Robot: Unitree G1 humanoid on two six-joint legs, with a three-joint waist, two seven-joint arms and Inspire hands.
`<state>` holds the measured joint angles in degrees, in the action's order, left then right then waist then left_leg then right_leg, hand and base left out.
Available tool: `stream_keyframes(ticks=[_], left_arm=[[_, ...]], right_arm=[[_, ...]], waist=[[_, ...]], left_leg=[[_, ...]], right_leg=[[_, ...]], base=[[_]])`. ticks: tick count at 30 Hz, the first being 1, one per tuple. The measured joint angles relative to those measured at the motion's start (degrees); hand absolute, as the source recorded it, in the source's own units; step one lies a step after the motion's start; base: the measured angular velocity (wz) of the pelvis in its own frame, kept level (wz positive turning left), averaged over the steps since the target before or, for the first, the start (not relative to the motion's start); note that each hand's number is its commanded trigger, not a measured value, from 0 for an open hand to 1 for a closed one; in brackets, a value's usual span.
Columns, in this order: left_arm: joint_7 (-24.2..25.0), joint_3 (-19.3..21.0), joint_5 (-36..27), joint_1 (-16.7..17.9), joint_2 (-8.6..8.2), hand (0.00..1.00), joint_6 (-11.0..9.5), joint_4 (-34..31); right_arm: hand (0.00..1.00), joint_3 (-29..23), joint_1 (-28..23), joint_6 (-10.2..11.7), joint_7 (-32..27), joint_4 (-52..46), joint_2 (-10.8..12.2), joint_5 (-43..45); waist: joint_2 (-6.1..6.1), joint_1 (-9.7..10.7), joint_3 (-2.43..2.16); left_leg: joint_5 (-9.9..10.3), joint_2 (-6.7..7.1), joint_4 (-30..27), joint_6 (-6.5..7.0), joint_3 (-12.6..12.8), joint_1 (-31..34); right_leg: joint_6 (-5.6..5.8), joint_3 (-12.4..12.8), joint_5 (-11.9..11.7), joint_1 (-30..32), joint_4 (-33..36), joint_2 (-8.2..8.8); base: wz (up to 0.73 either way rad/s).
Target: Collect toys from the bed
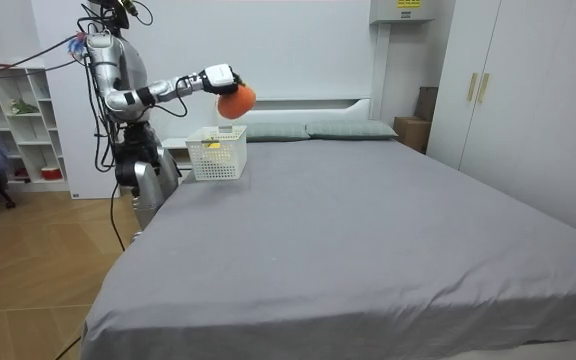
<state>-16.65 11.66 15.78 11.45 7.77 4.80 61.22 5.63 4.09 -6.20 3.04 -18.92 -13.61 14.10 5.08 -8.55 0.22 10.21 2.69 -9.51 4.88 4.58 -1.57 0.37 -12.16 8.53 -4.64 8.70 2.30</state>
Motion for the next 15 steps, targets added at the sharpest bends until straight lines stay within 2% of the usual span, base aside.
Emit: stream_keyframes(ticks=[3, 4, 5, 7, 15], left_arm=[[0.63, 0.04, 0.01, -0.75, 0.05, 0.00, 0.13, 0.02], [1.18, 0.05, 0.03, -1.24, 0.17, 0.00, 0.14, 0.05], [1.55, -0.01, 0.07, -1.47, 0.35, 0.00, 0.20, 0.14], [2.19, -0.09, 0.29, -1.94, 0.43, 0.00, 0.45, 0.15], [2.71, -0.12, 2.48, -2.79, 0.69, 0.00, 1.68, 0.17]], right_arm=[[1.00, 2.79, 2.36, -0.15, 1.30, -0.08, 0.08, -0.02], [1.00, 3.51, 2.80, -0.26, 1.88, -0.09, 0.07, 0.00], [1.00, 4.84, 3.51, -0.91, 2.22, -0.12, 0.09, 0.19], [1.00, 6.68, 4.81, -1.50, 2.81, -0.20, 0.13, 1.11], [1.00, 10.05, 6.12, -1.51, 5.19, -0.27, 0.45, 2.09]], waist=[[0.30, -1.23, -0.21], [0.61, -1.67, -0.41], [0.70, -2.60, -0.40], [1.01, -3.10, -0.40], [1.20, -6.15, -0.34]], left_leg=[[0.00, 0.05, -0.01, 0.01, -0.25, 0.07], [0.00, 0.06, 0.00, 0.01, -0.40, 0.08], [-0.01, 0.06, -0.01, 0.01, -0.56, 0.11], [-0.01, 0.08, -0.05, 0.01, -0.67, 0.20], [-0.08, 0.32, -0.31, 0.08, -2.03, 0.47]], right_leg=[[0.00, -0.47, 0.00, -0.06, 0.00, 0.09], [0.00, -0.52, 0.00, -0.09, 0.00, 0.07], [0.00, -0.64, 0.00, -0.12, 0.01, 0.08], [0.00, -0.88, 0.00, -0.10, -0.02, 0.12], [0.03, -2.32, -0.01, -0.33, -0.08, 0.31]], base=[[0.05], [0.08], [0.05], [0.05], [0.09]])
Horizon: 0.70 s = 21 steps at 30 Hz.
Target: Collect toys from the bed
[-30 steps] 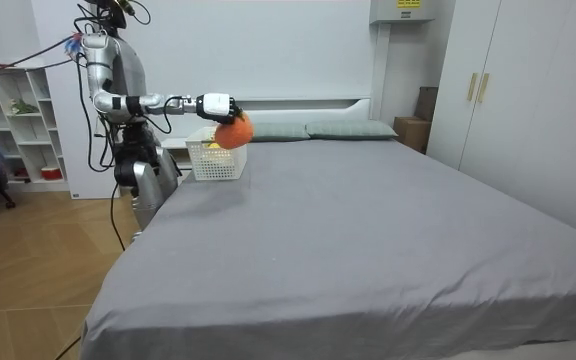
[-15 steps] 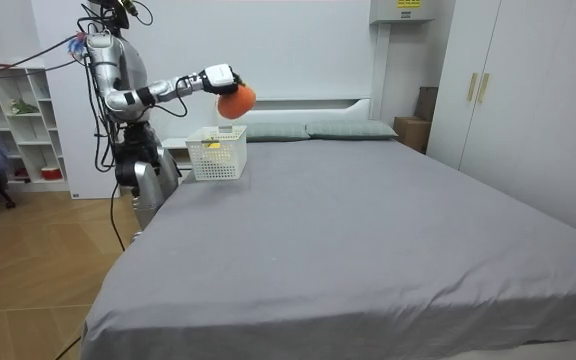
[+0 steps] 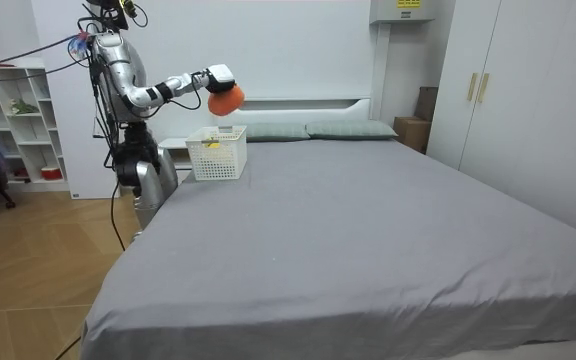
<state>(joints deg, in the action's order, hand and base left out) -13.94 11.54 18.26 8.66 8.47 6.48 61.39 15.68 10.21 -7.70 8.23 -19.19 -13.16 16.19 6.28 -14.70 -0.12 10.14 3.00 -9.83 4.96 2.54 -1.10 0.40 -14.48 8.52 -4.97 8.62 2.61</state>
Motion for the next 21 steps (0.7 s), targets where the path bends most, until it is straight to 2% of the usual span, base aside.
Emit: stream_keyframes(ticks=[4, 9, 11, 13, 17, 21], left_arm=[[-0.01, -0.07, -0.01, 0.17, -0.03, 0.00, 0.65, 0.00], [-0.09, -1.00, -0.01, -0.26, 0.04, 0.00, 0.65, 0.06], [-0.09, -1.13, 0.02, -0.07, 0.03, 0.00, 0.76, 0.12], [-0.09, -1.19, 0.18, -0.10, 0.04, 0.00, 0.85, 0.08], [-0.11, -2.90, 0.21, 0.37, 0.31, 0.00, 1.70, -1.63], [-0.12, -2.90, 1.33, 0.90, 0.32, 0.00, 1.93, -3.49]], right_arm=[[1.00, 1.11, 0.62, 0.00, 0.20, 0.03, 0.22, -0.88], [1.00, 2.76, 2.14, -0.06, 0.19, 1.10, 0.83, -3.81], [1.00, 4.96, 3.60, -0.04, 0.67, 2.23, 1.46, -4.78], [1.00, 6.14, 4.85, -0.06, 0.91, 4.07, 2.15, -4.73], [1.00, 8.06, 5.44, -0.45, 1.20, 8.02, 2.17, -4.31], [0.98, 8.47, 5.42, -1.13, 1.37, 10.31, 2.01, -3.31]], waist=[[-0.11, -0.49, 0.20], [0.12, -2.79, 0.42], [0.45, -3.27, 0.89], [0.69, -3.24, 1.13], [0.80, -3.57, 1.14], [0.82, -4.00, 1.11]], left_leg=[[0.00, 0.14, -0.45, 0.00, -0.72, 0.59], [-0.04, 0.26, -0.58, 0.02, -1.13, 0.53], [-0.04, 0.29, -0.75, 0.02, -1.33, 0.64], [-0.03, 0.45, -1.14, 0.02, -2.13, 0.99], [-0.10, 0.69, -1.78, 0.15, -2.99, 2.32], [-0.13, 0.70, -1.88, 0.17, -3.04, 2.74]], right_leg=[[0.00, -0.82, 0.00, -0.03, 0.00, 0.19], [0.02, -1.45, 0.01, -0.19, -0.01, 0.19], [0.02, -1.65, 0.01, -0.24, -0.02, 0.19], [0.02, -2.40, 0.01, -0.19, -0.03, 0.25], [0.11, -2.90, -0.04, 0.44, -0.03, 0.38], [0.12, -2.90, -0.05, 0.85, -0.02, 0.36]], base=[[0.09], [0.04], [0.05], [0.19], [0.12], [0.00]])
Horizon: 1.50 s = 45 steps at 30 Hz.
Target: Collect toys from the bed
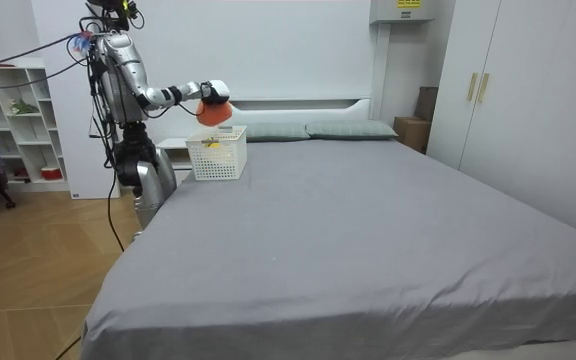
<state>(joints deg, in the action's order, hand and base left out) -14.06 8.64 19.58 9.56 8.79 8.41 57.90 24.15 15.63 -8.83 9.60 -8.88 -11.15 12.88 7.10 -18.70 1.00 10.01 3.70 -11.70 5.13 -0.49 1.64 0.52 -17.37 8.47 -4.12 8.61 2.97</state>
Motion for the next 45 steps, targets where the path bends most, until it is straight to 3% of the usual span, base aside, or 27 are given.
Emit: stream_keyframes(ticks=[1, 2, 3, 4, 12, 20, 30, 36, 45], left_arm=[[-0.01, 0.01, 0.89, 0.04, 0.00, 0.00, 0.03, -0.04], [-0.01, -0.01, 1.42, -0.03, -0.04, 0.00, 0.03, -0.06], [-0.01, -0.02, 1.47, -0.04, -0.04, 0.00, 0.03, -0.07], [-0.02, -0.01, 1.50, -0.04, -0.04, 0.00, 0.04, -0.12], [-0.27, 0.00, 1.37, 0.05, -0.06, 0.00, 0.85, -0.13], [-0.27, -0.03, 1.37, 0.02, -0.42, 0.00, 0.83, -0.11], [-0.55, -0.35, 1.37, 0.02, -0.41, 0.00, 0.87, -0.63], [-1.12, -0.60, 1.34, 0.00, -0.41, 0.00, 0.83, -0.81], [-1.35, -0.46, 1.34, 0.28, -0.42, 0.00, -0.27, -1.06]], right_arm=[[0.57, 0.00, 0.00, 0.00, 0.00, 1.27, 0.00, 0.75], [0.28, 0.05, -0.05, -0.02, 0.00, 2.75, -0.03, 1.22], [0.09, 0.08, -0.05, -0.02, 0.00, 3.55, 0.00, 1.23], [0.00, 0.40, -0.06, -0.08, 0.00, 4.92, -0.02, 1.30], [0.00, 1.57, -0.60, -0.01, -0.02, 7.05, -0.06, 1.35], [0.00, 1.54, -0.61, 0.02, -0.11, 8.94, -0.20, 1.21], [0.00, 1.52, -1.12, 0.02, -0.76, 8.98, -0.25, 1.00], [0.00, 0.89, -2.62, 0.02, -2.10, 8.73, -0.19, -1.84], [0.00, -8.64, -8.83, 1.95, -5.48, 5.75, -1.36, 0.02]], waist=[[-0.01, -0.14, 0.00], [-0.01, -0.39, 0.01], [-0.01, -0.46, 0.00], [-0.01, -0.52, 0.00], [-0.56, -0.36, 0.03], [-1.96, -0.17, -0.13], [-2.10, 0.46, -0.17], [-2.14, 2.73, -0.36], [-1.96, 6.05, -0.73]], left_leg=[[0.00, 0.00, 0.00, 0.00, 0.00, 0.00], [0.00, -0.01, 0.00, 0.00, 0.06, 0.01], [0.00, -0.01, 0.00, 0.00, 0.06, 0.02], [0.00, -0.01, -0.01, 0.00, 0.06, 0.07], [-0.01, 0.01, -0.16, 0.00, -0.01, 0.15], [-0.05, 0.01, -0.25, -0.03, -0.07, 0.17], [-0.08, 0.02, -0.68, 0.01, -0.09, 0.25], [-0.07, 0.01, -0.54, 0.01, 0.04, 0.14], [-0.14, -0.09, -0.02, 0.08, 0.87, -1.18]], right_leg=[[0.00, 0.01, 0.00, 0.00, -0.01, -0.02], [0.00, 0.00, 0.00, 0.06, -0.01, -0.02], [0.00, 0.00, 0.00, 0.07, -0.02, -0.02], [0.00, 0.00, 0.00, 0.15, -0.02, -0.02], [0.00, 0.00, 0.00, 0.09, -0.07, -0.03], [0.00, 0.02, 0.01, 0.00, -0.05, -0.05], [0.00, -0.07, 0.00, 0.03, -0.06, -0.02], [0.00, 0.15, 0.00, -0.09, 0.03, 0.02], [0.02, 0.71, -0.01, -0.90, 0.04, 0.22]], base=[[0.00], [0.00], [0.00], [0.00], [0.00], [0.00], [0.00], [0.00], [-0.03]])
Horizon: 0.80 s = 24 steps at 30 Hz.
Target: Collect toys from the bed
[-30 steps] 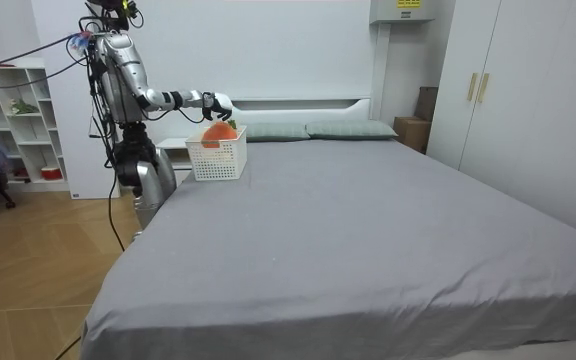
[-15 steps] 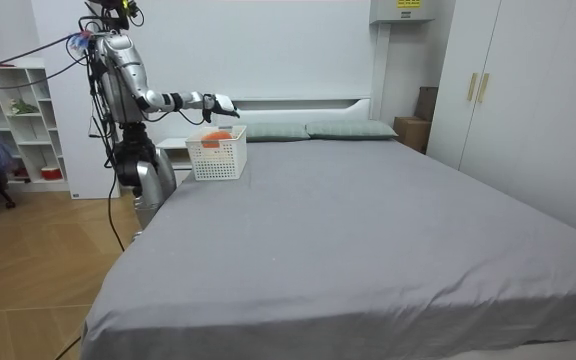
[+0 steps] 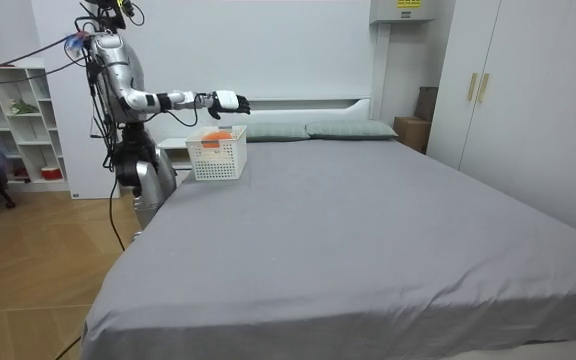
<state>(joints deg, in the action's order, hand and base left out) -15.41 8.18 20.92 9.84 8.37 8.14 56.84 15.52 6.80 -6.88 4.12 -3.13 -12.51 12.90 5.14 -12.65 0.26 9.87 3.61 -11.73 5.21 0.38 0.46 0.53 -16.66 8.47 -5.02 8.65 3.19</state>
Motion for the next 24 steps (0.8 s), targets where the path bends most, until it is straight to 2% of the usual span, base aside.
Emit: stream_keyframes(ticks=[4, 6, 7, 11, 12, 15, 17, 20, 22, 24], left_arm=[[-0.29, 0.03, -0.25, -0.16, 0.01, 0.00, -2.09, 0.52], [-0.29, 0.04, -1.63, -0.13, 0.00, 0.00, -2.40, 0.64], [-0.29, 0.05, -2.11, -0.03, -0.03, 0.00, -2.67, 0.65], [-0.39, 0.39, -2.30, -0.21, -0.16, 0.00, -3.80, 1.09], [-0.39, 0.61, -2.36, -0.20, -0.18, 0.00, -3.92, 1.10], [-0.40, 0.69, -3.04, 0.01, -0.14, 0.00, -3.95, 1.10], [-0.41, 1.22, -3.38, 0.01, -0.20, 0.00, -4.18, 1.13], [-0.41, 1.92, -3.37, 0.75, -0.62, 0.00, -4.50, 1.15], [-0.41, 2.26, -3.26, 1.21, -0.66, 0.00, -4.50, 1.15], [-0.47, 2.96, -3.22, 1.93, -0.69, 0.00, -4.49, 1.16]], right_arm=[[0.00, -4.56, -2.94, 1.46, -2.18, 0.02, -0.10, -0.46], [0.00, -6.54, -3.81, 2.38, -3.94, -0.08, -0.12, -2.05], [0.00, -7.75, -4.65, 3.18, -5.07, -0.08, -0.12, -2.68], [0.00, -10.79, -6.62, 3.75, -8.13, -0.07, -0.16, -2.79], [0.00, -11.17, -6.82, 3.77, -8.44, -0.07, -0.16, -2.76], [0.00, -13.06, -7.49, 3.83, -10.81, -0.01, -0.28, -4.51], [0.00, -14.83, -8.08, 4.24, -12.28, 0.01, -0.50, -9.31], [0.00, -17.48, -8.65, 4.63, -14.11, 0.62, -0.71, -16.28], [0.00, -18.90, -9.18, 5.81, -15.65, 2.44, -0.70, -19.33], [0.00, -20.04, -9.96, 5.97, -17.12, 4.96, -0.70, -21.60]], waist=[[-0.28, 2.26, 0.04], [-0.50, 3.45, 0.04], [-0.70, 3.92, -0.05], [-1.35, 5.93, -0.46], [-1.38, 6.17, -0.50], [-2.01, 6.77, -0.27], [-2.14, 7.62, -0.29], [-2.21, 7.84, -0.27], [-2.22, 8.15, -0.28], [-2.16, 8.34, -0.30]], left_leg=[[0.01, -0.19, 0.20, 0.03, 1.23, -0.44], [0.01, -0.21, 0.28, 0.03, 1.50, -0.62], [0.02, -0.32, 0.53, 0.03, 2.08, -0.93], [0.03, -0.51, 0.96, 0.04, 3.16, -1.33], [0.04, -0.55, 0.99, 0.04, 3.35, -1.38], [0.04, -0.70, 1.34, 0.03, 4.14, -1.88], [0.04, -0.82, 1.55, 0.00, 4.52, -2.26], [0.04, -0.92, 2.18, -0.01, 5.48, -3.07], [0.06, -0.92, 2.31, 0.00, 5.62, -3.17], [0.09, -0.93, 2.37, 0.04, 5.85, -3.18]], right_leg=[[0.09, 1.10, -0.05, 0.14, 0.09, 0.14], [0.11, 1.49, -0.07, 0.13, 0.10, 0.13], [0.13, 2.21, -0.08, 0.13, 0.10, 0.05], [0.16, 3.29, -0.13, 0.34, 0.19, -0.19], [0.16, 3.50, -0.13, 0.36, 0.20, -0.26], [0.15, 4.33, -0.15, 0.34, 0.21, -0.41], [0.15, 4.71, -0.15, 0.30, 0.21, -0.35], [0.15, 5.53, -0.15, -0.12, 0.18, -0.45], [0.16, 5.68, -0.15, -0.12, 0.18, -0.61], [0.17, 5.86, -0.16, 0.02, 0.14, -0.71]], base=[[-0.14], [-0.14], [-0.21], [-0.15], [-0.15], [-0.13], [-0.08], [-0.15], [-0.07], [-0.04]])
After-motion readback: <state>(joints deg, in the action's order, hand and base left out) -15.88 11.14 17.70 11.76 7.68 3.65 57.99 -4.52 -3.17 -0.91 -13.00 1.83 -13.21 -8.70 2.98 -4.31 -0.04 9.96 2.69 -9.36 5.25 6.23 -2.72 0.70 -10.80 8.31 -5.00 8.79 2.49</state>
